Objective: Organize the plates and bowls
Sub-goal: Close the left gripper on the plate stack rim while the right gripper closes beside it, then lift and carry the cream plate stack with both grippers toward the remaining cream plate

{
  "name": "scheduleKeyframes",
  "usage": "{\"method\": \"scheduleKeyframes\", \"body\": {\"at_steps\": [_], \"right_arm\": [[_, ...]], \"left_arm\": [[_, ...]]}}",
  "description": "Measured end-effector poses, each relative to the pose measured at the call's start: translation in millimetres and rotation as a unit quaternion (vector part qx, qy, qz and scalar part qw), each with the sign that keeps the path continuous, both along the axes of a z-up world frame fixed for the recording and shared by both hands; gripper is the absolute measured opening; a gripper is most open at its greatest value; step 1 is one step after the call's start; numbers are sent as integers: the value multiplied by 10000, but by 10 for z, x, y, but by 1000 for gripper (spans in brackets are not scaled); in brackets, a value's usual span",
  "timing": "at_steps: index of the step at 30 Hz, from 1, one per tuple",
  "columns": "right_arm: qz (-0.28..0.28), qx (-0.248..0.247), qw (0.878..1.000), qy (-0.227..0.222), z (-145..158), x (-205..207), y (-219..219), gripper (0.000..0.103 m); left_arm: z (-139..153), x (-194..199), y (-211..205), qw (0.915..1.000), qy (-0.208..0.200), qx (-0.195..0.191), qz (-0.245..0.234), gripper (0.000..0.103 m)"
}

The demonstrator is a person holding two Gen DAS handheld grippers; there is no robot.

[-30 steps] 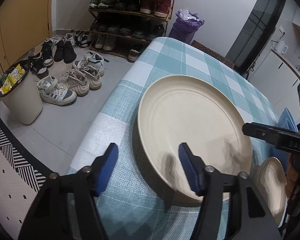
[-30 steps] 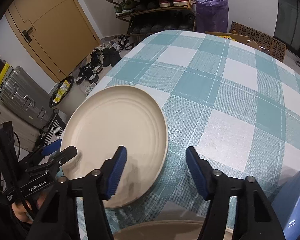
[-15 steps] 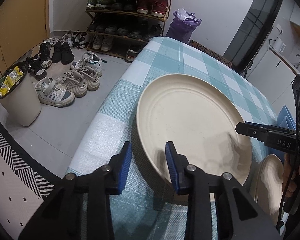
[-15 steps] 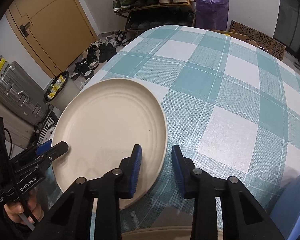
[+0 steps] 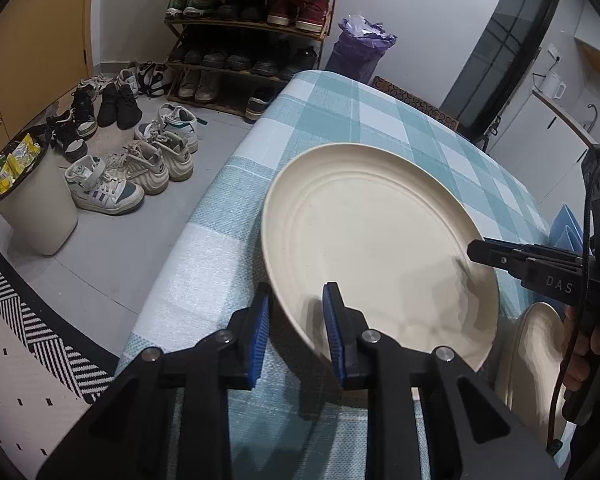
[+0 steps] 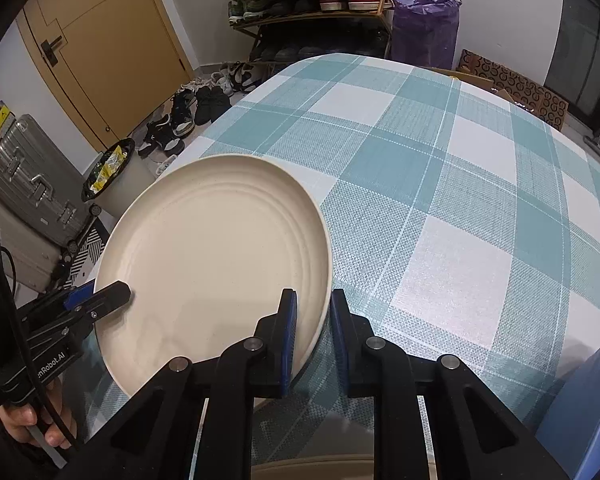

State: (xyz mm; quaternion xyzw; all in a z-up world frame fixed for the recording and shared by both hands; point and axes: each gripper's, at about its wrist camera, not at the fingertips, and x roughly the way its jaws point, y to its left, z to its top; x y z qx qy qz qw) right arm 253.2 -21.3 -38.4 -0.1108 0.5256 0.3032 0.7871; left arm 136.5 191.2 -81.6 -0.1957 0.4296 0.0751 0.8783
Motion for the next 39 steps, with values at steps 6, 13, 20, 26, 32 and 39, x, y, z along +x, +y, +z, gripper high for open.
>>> {"method": "scheduleKeyframes", "body": {"at_steps": [6,13,20,26,32,39], "right_arm": [[-13,15,10000,55,-21,24,-10,17],[-12,-24,10000,-21,-18,15,-7,12],[26,-44,9998,-171,20,-14,-25,10],[-3,5,9998,-220,52,-25,-62,10],[-42,50,9996,-285,129,-77,-115,10],[-119,100,9991,-384,254,-146,-226,10]], "left_arm": [[8,-28,59,9999,-62,-28,78,23],[33,-38,20,9999,-113,62,15,17],[55,-50,-6,9998,-167,110,3,17],[108,-81,-9,9997,-226,118,-14,17],[184,-112,-48,9994,-306,150,-57,17],[313,-154,-118,9987,-446,192,-149,17]]}}
